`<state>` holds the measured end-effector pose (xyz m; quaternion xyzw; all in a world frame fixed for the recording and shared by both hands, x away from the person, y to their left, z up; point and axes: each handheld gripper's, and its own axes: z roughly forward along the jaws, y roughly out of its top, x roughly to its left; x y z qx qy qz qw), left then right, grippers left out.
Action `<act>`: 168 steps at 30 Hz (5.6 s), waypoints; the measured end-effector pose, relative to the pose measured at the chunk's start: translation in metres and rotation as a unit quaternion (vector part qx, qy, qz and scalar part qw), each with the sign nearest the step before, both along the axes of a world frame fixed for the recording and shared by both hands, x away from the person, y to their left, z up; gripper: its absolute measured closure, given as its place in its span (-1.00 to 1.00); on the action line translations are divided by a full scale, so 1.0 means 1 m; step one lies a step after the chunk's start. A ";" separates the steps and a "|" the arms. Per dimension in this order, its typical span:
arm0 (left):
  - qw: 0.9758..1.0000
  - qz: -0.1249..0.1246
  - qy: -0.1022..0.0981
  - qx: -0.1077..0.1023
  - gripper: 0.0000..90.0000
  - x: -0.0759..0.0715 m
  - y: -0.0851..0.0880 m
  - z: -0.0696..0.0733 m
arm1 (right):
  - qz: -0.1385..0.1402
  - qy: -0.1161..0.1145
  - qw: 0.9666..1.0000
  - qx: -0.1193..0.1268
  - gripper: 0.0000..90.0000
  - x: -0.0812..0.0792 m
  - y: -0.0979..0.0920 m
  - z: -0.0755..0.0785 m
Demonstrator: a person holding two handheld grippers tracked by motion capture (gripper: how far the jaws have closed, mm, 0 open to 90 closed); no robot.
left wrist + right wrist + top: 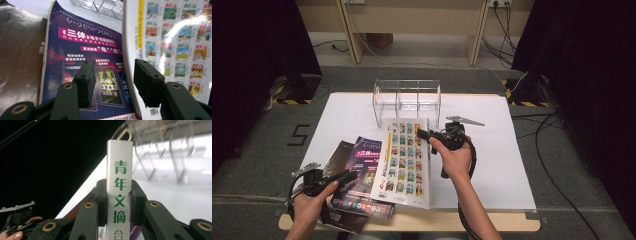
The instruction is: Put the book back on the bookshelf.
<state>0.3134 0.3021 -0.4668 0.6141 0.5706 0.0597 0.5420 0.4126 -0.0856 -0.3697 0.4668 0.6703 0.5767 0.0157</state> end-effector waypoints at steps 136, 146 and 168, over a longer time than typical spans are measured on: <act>1.000 0.000 -0.014 -0.012 0.15 -0.004 -0.006 -0.011 | -0.173 -0.186 0.967 -0.008 0.64 0.050 0.005 0.124; 1.000 0.001 -0.013 -0.012 0.15 -0.005 -0.004 -0.012 | -0.161 -0.195 0.967 0.002 0.64 0.063 0.008 0.127; 1.000 -0.005 -0.010 -0.008 0.15 -0.004 -0.009 -0.013 | -0.265 -0.177 0.947 -0.045 0.64 0.093 -0.041 0.101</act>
